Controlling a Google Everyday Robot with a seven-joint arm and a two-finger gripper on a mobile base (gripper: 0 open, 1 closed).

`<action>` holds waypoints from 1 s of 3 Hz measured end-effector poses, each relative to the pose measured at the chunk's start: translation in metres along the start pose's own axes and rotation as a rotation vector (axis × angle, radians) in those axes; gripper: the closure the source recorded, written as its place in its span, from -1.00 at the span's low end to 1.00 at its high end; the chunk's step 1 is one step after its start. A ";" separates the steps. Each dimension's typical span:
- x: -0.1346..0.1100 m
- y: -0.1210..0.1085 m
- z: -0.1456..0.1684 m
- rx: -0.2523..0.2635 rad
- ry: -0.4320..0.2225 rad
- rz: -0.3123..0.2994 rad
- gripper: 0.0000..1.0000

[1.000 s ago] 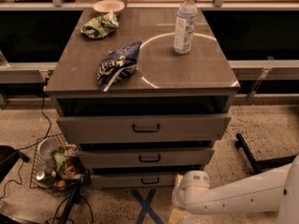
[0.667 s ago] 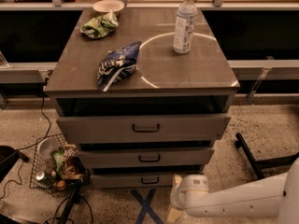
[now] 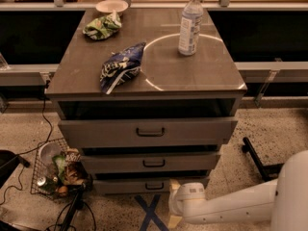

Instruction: Open bottom drawer

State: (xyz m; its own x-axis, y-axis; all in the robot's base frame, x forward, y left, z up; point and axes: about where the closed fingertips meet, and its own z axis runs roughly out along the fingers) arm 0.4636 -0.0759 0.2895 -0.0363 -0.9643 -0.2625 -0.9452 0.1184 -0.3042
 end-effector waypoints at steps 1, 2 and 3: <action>-0.010 -0.002 0.015 -0.012 0.035 -0.058 -1.00; -0.012 -0.001 0.020 -0.023 0.034 -0.061 -1.00; -0.020 0.001 0.035 -0.051 0.020 -0.079 -1.00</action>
Offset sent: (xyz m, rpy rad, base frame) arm 0.0059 0.0105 -0.0095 -0.0440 0.0021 0.0373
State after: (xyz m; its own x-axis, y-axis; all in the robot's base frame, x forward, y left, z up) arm 0.4744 -0.0481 0.2620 0.0330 -0.9746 -0.2215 -0.9606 0.0302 -0.2763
